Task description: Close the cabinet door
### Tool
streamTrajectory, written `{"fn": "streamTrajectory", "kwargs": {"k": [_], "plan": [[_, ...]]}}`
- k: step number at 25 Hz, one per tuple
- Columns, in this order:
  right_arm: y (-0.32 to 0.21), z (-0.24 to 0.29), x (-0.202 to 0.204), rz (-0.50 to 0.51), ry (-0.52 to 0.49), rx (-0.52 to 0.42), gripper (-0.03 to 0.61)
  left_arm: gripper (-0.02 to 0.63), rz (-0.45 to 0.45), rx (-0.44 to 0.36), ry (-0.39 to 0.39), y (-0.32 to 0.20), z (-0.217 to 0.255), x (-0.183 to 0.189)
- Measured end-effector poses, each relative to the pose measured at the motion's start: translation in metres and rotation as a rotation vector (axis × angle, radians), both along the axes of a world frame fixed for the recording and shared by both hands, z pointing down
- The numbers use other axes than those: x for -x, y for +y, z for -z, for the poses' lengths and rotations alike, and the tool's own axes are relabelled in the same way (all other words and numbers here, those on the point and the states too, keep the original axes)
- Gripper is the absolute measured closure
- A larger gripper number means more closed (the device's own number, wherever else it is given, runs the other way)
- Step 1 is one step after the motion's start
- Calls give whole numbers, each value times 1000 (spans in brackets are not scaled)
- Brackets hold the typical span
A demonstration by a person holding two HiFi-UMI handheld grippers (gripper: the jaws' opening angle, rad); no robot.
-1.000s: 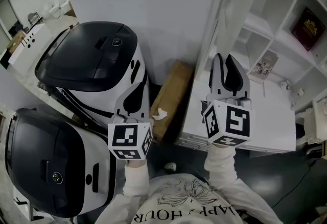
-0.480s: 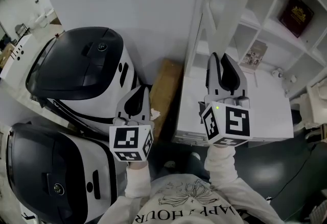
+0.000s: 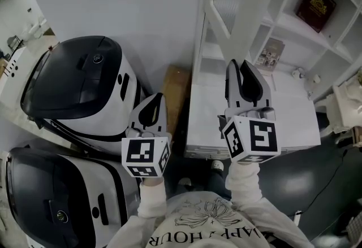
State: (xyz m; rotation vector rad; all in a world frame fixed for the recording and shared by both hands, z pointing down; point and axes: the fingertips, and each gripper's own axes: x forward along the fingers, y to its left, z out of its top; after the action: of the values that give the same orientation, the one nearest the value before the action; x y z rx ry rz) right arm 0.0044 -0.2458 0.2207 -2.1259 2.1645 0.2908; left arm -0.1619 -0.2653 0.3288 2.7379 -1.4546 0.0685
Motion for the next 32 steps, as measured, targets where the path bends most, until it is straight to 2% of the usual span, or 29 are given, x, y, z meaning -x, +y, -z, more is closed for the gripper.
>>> {"fn": "streamTrajectory", "kwargs": {"k": [32], "plan": [[-12,-2,-131,125,-16,-34,508,609,-127,10,-19,-29,-3,-164]]}}
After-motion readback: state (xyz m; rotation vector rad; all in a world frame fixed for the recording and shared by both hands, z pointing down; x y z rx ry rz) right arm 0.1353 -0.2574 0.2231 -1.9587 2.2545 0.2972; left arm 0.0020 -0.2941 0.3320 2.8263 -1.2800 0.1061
